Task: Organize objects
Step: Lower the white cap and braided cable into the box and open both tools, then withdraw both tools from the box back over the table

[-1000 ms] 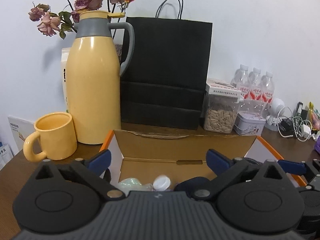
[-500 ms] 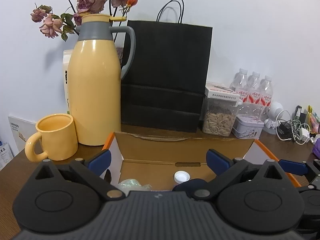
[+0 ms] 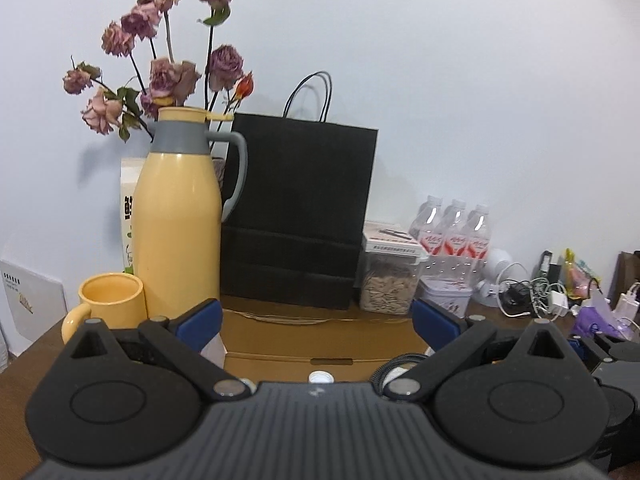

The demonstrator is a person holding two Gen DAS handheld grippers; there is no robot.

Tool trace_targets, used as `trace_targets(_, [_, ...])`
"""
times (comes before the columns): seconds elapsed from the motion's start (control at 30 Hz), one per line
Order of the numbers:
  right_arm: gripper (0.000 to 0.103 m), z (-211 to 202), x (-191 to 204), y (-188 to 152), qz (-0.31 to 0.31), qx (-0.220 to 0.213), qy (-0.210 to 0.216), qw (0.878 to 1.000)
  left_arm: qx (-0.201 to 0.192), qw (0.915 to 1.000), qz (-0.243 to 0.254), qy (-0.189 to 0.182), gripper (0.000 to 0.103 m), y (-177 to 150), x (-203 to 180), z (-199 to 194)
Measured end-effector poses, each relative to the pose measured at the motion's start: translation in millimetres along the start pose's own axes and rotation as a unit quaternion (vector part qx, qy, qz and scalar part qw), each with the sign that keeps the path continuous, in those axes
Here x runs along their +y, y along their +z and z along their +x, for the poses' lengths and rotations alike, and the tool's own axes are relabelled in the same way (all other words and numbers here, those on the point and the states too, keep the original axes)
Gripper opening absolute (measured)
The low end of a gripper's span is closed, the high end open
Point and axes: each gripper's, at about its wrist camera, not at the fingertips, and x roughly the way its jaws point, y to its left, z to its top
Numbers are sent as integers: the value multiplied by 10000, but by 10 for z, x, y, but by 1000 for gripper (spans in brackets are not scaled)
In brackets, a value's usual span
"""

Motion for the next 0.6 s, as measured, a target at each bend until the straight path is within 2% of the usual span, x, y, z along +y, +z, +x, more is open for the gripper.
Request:
trace_targets(0.27, [103,-412,22,-109,-149,-34,39,9999,140,9999,53,41,103,-142,59,-360])
trace_targets(0.6, [103,-759,50,-477,-236,365,141,9990,447,9988,140,152,103,-388,160,-769])
